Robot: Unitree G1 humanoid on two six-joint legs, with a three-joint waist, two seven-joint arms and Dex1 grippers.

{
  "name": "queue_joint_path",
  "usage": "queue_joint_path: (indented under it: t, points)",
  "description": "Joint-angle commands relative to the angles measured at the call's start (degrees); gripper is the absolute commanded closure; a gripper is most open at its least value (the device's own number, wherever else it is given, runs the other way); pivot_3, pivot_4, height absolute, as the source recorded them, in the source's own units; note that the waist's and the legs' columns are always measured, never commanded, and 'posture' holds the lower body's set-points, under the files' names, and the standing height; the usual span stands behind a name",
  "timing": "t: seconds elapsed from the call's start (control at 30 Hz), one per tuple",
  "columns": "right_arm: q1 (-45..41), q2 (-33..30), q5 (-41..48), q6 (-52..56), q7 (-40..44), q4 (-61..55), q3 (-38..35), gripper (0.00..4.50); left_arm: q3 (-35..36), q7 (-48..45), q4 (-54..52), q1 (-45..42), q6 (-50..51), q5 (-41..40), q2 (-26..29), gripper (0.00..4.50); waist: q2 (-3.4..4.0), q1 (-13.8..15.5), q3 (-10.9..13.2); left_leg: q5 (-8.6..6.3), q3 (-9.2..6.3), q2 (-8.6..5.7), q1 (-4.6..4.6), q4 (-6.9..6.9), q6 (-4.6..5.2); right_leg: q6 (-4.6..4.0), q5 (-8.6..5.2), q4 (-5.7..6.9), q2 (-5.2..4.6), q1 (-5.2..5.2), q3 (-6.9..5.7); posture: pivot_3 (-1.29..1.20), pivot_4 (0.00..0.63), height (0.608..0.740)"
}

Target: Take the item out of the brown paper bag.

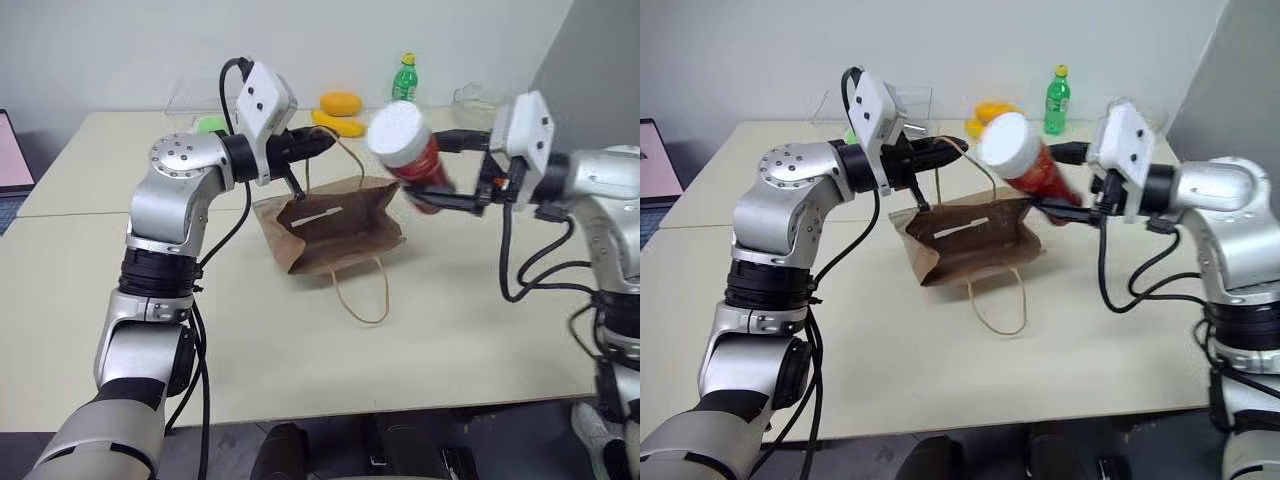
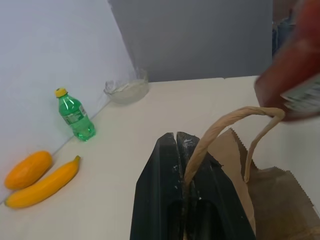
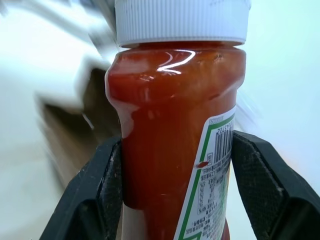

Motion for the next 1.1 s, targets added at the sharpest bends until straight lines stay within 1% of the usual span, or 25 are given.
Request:
queue_joint_path:
  t: [0.03, 0.13, 0.27, 0.33, 0.43, 0.57, 0.6, 0.67, 0.77, 0.83, 0.9, 0.97, 1.0, 1.03, 1.1]
  points:
    - [0.9, -2.3, -7.9, -11.4, -1.8, 8.4, 1.7, 1.75, 0.3, 0.1, -0.9, -0.9, -0.9, 0.2, 0.4, 4.50, -0.03, -0.1, 0.0, 0.00, 0.09, 0.00, 0.01, 0.00, 0.00, 0.02, 0.01, -0.01, 0.00, 0.00, 0.05, 0.00, 0.150, 0.740]
    - [0.1, -3.4, -18.7, -22.0, -6.0, 18.6, 7.5, 1.75, 0.1, 0.0, -0.6, -1.1, -1.2, 0.3, 0.4, 4.50, -0.02, -0.6, 0.0, 0.00, 0.23, 0.01, 0.04, -0.01, 0.00, 0.02, 0.01, 0.01, 0.04, -0.03, 0.15, 0.00, 0.150, 0.740]
    - [-3.8, -3.7, -32.3, -34.4, -12.9, 32.7, 16.0, 1.75, -0.1, 0.0, -0.5, -1.3, -1.4, 0.3, 0.2, 4.50, -0.01, -0.7, 0.1, 0.01, 0.35, 0.01, 0.08, -0.04, -0.01, 0.01, 0.01, 0.05, 0.11, -0.09, 0.20, 0.00, 0.150, 0.740]
    - [-5.5, -3.6, -36.2, -38.3, -15.6, 37.3, 18.5, 1.75, -0.1, 0.0, -0.8, -1.2, -1.3, 0.2, 0.3, 4.50, -0.01, -0.6, 0.1, 0.01, 0.39, 0.02, 0.02, -0.04, -0.02, 0.01, 0.01, 0.10, 0.13, -0.22, 0.21, 0.00, 0.150, 0.740]
    - [-7.3, -3.1, -38.7, -42.3, -17.8, 41.3, 20.0, 1.75, 0.1, 0.0, -1.0, -0.9, -1.2, 0.2, 0.5, 4.50, -0.01, -0.6, 0.1, 0.03, 0.40, 0.04, -0.16, -0.03, -0.06, 0.00, 0.02, 0.13, 0.13, -0.40, 0.25, 0.00, 0.150, 0.740]
    - [-8.2, -2.8, -37.4, -44.1, -16.1, 43.0, 19.8, 0.29, 0.2, 0.0, -1.1, -0.8, -1.2, 0.2, 0.6, 4.50, -0.01, -0.6, 0.1, 0.07, 0.40, 0.06, -0.23, 0.02, -0.12, 0.01, 0.03, 0.14, 0.07, -0.45, 0.32, 0.00, 0.150, 0.740]
    - [-7.9, -3.1, -36.2, -43.8, -15.1, 42.5, 19.1, 0.04, 0.2, 0.1, -1.0, -0.8, -1.3, 0.3, 0.6, 4.50, -0.01, -0.5, 0.1, 0.07, 0.40, 0.06, -0.23, 0.03, -0.11, 0.01, 0.03, 0.14, 0.05, -0.44, 0.32, 0.00, 0.150, 0.740]
    - [-6.6, -4.8, -33.4, -42.8, -12.8, 40.2, 17.2, 0.04, 0.2, 0.3, -0.7, -0.7, -1.9, 0.5, 0.6, 4.50, -0.01, -0.4, 0.1, 0.04, 0.38, 0.06, -0.24, 0.03, -0.07, 0.02, 0.03, 0.14, 0.04, -0.42, 0.28, 0.00, 0.150, 0.740]
    - [-1.9, -7.9, -25.4, -37.6, -7.4, 30.9, 12.0, 0.04, 0.4, 0.7, 0.1, -0.5, -2.9, 1.1, 0.8, 4.50, -0.01, -0.2, 0.1, 0.04, 0.34, 0.07, -0.29, 0.04, -0.06, 0.02, 0.03, 0.13, 0.02, -0.43, 0.24, 0.00, 0.150, 0.740]
    - [3.9, -8.8, -15.4, -27.4, -2.7, 19.5, 6.8, 0.04, 0.5, 1.2, 1.8, -0.5, -3.9, 1.7, 0.8, 4.50, -0.01, 0.0, 0.1, 0.04, 0.25, 0.10, -0.38, 0.06, -0.06, 0.01, 0.04, 0.11, -0.01, -0.44, 0.16, 0.00, 0.150, 0.740]
    - [10.0, -8.1, -4.0, -14.0, -1.3, 5.9, 1.3, 0.04, 0.8, 2.0, 4.8, -1.0, -5.1, 2.3, 0.7, 4.50, -0.01, 0.2, 0.1, 0.04, 0.21, 0.13, -0.37, 0.12, -0.07, 0.01, 0.05, 0.14, -0.02, -0.41, 0.12, 0.00, 0.150, 0.740]
    - [15.5, -6.2, 5.0, -1.7, -3.8, -7.9, -2.0, 0.04, 1.4, 3.2, 9.6, -2.3, -6.5, 3.0, 0.4, 4.50, -0.01, 0.2, 0.1, 0.04, 0.11, 0.14, -0.33, 0.13, -0.06, 0.02, 0.05, 0.21, -0.04, -0.40, 0.13, 0.00, 0.150, 0.740]
    - [17.2, -5.4, 7.2, 2.3, -5.1, -12.4, -2.8, 0.04, 1.6, 3.6, 11.4, -2.9, -7.2, 3.2, 0.3, 4.50, -0.02, 0.1, 0.1, 0.04, 0.07, 0.14, -0.24, 0.14, -0.06, 0.02, 0.05, 0.29, -0.06, -0.38, 0.17, 0.00, 0.150, 0.740]
    - [19.1, -2.7, 10.2, 6.7, -8.4, -17.7, -2.8, 0.04, 2.0, 3.9, 14.2, -3.9, -7.6, 3.2, 0.2, 4.50, -0.02, 0.0, 0.1, 0.03, 0.00, 0.13, -0.19, 0.13, -0.05, 0.03, 0.04, 0.32, -0.12, -0.34, 0.14, 0.00, 0.150, 0.740]
    - [21.3, 3.1, 13.3, 12.3, -14.5, -24.4, -1.4, 0.04, 2.4, 4.6, 19.7, -6.1, -9.2, 3.7, 0.2, 4.50, -0.09, -0.1, 0.0, 0.03, -0.03, 0.11, -0.07, 0.13, -0.05, 0.04, 0.04, 0.35, -0.12, -0.27, 0.10, 0.00, 0.150, 0.740]
